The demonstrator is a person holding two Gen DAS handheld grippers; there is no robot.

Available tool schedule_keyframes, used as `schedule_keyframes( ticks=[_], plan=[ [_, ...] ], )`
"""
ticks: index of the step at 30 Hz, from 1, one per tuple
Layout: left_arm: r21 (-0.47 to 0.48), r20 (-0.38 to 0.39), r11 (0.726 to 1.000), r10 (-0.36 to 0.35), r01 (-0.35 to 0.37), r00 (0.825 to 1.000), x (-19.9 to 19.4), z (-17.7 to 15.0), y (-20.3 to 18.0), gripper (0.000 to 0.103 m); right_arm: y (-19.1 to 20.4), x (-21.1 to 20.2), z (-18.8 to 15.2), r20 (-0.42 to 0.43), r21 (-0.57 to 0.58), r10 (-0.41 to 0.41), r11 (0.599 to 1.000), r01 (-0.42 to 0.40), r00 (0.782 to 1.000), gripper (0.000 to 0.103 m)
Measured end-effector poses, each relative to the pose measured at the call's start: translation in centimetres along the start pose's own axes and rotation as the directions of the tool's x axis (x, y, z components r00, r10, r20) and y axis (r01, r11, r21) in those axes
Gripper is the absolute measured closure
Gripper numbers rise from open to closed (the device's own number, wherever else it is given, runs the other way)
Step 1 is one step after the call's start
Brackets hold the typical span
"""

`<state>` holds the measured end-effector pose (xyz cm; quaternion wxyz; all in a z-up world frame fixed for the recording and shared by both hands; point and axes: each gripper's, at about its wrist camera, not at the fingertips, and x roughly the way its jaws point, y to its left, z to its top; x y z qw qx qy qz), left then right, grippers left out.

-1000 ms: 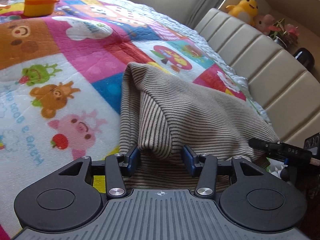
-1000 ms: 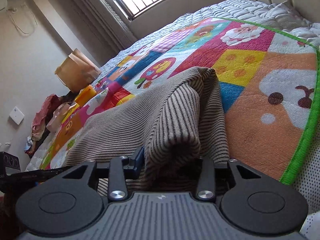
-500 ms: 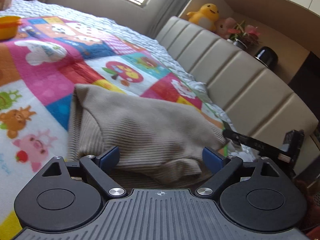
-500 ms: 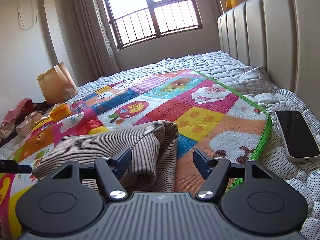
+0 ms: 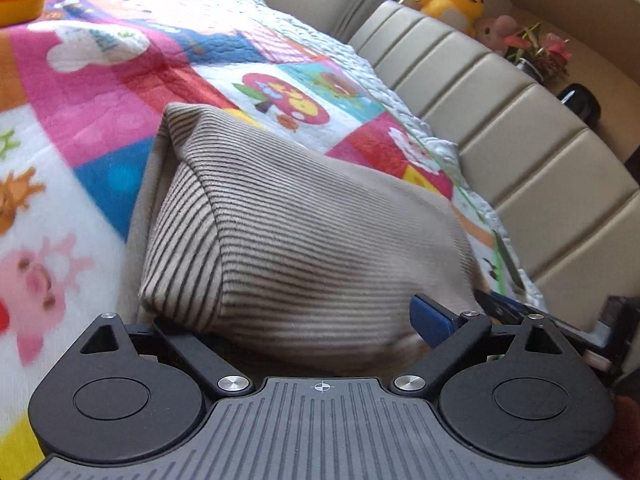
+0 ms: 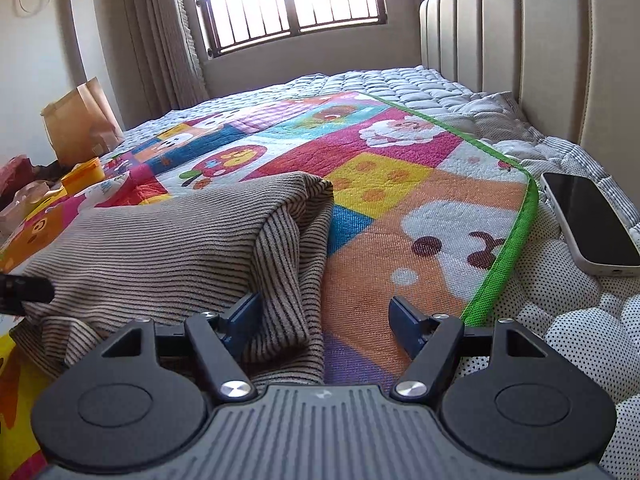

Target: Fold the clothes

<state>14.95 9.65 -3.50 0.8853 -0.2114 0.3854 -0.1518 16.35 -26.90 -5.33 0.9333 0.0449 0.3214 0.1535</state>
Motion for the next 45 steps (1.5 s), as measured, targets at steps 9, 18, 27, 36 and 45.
schedule_keyframes(
  ticks=[9, 18, 27, 36, 45],
  plan=[
    [0.048, 0.039, 0.997, 0.066, -0.068, 0.997, 2.9, 3.6, 1.2, 0.005, 1.0, -1.4, -1.1, -0.005, -0.003, 0.049, 0.999, -0.049, 0.999, 0.027],
    [0.026, -0.008, 0.999, 0.025, -0.025, 1.000, -0.9, 0.9, -0.2, 0.002, -1.2, -2.9, 2.6, 0.032, 0.016, 0.078, 0.997, -0.078, 0.996, 0.000],
    [0.011, -0.019, 1.000, -0.008, 0.008, 1.000, -1.4, -1.2, -0.7, 0.000, 1.7, 2.3, 3.3, -0.032, -0.060, 0.033, 0.998, -0.035, 0.999, 0.000],
    [0.002, 0.003, 1.000, 0.012, -0.012, 1.000, 1.8, 1.6, 0.2, 0.000, 2.6, 0.6, -0.5, -0.065, -0.026, 0.092, 0.995, -0.093, 0.994, 0.000],
    [-0.052, 0.018, 0.997, 0.054, -0.053, 0.998, 2.8, 4.6, 1.3, 0.000, 5.2, -3.0, 0.9, -0.035, -0.151, 0.253, 0.955, -0.255, 0.967, 0.000]
  ],
)
